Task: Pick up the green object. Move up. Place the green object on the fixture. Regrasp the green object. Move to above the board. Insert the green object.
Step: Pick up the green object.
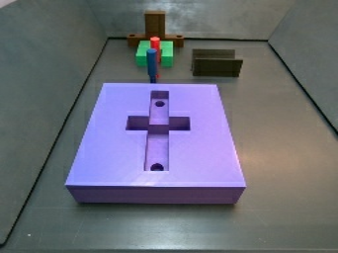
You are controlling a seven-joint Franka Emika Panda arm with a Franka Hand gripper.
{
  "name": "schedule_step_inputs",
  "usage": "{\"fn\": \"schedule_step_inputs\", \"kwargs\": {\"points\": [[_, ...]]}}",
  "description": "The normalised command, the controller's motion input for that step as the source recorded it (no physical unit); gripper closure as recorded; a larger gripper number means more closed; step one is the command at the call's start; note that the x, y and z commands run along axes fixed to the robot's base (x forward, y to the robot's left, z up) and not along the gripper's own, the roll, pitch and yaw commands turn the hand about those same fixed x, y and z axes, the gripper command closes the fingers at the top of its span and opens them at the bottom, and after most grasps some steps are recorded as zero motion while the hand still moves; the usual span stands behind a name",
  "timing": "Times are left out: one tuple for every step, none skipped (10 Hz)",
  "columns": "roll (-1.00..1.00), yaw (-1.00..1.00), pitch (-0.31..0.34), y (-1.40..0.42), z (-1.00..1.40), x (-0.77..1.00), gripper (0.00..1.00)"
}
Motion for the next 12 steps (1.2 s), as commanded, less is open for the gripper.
{"fn": "schedule_step_inputs", "kwargs": {"points": [[0.0, 0.0, 0.0, 0.0, -0.02, 0.0, 0.0], [0.0, -0.01, 0.039, 0.0, -0.03, 0.07, 0.0], [-0.01, -0.05, 0.059, 0.03, -0.13, 0.24, 0.0], [-0.11, -0.07, 0.0, 0.29, -0.34, 0.02, 0.0], [-0.14, -0.11, -0.033, 0.04, -0.59, 0.17, 0.0], [0.0, -0.21, -0.021, -0.08, -1.0, 0.33, 0.0], [0.0, -0.22, -0.059, -0.08, -1.0, 0.4, 0.0], [0.0, -0.18, -0.083, -0.09, -1.0, 0.47, 0.0], [0.0, -0.19, -0.067, -0.09, -1.0, 0.44, 0.0], [0.0, -0.13, -0.069, -0.13, -1.0, 0.27, 0.0], [0.0, -0.03, -0.069, -0.14, -1.0, 0.25, 0.0], [0.0, 0.0, -0.036, -0.14, -1.0, 0.22, 0.0]]}}
